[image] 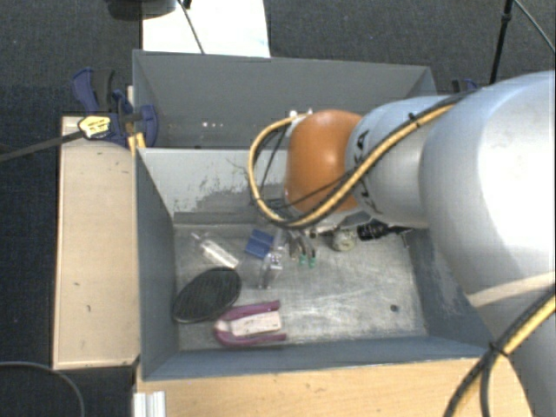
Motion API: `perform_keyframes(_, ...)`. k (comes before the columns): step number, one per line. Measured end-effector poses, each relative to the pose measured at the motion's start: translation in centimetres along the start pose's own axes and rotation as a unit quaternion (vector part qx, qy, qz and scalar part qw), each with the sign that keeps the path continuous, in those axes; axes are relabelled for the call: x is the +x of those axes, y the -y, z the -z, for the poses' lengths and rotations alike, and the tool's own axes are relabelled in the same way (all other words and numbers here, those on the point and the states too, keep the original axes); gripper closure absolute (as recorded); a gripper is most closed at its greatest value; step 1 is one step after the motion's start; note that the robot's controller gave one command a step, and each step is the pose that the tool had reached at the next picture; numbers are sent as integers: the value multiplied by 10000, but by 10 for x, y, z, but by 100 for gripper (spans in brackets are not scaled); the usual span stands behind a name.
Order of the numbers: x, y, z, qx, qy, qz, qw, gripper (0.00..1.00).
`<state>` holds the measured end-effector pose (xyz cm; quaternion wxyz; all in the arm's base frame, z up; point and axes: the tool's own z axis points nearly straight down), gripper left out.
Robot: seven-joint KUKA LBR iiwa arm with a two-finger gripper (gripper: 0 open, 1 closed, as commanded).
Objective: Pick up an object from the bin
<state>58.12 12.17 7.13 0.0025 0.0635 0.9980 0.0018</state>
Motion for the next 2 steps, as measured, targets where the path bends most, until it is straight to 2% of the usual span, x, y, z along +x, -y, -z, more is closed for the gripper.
perform_keyframes(1, 0, 0, 1, 8, -8, 7, 10000, 100)
perform_keyframes(2, -11, 45, 154, 12, 32, 693, 9976, 100)
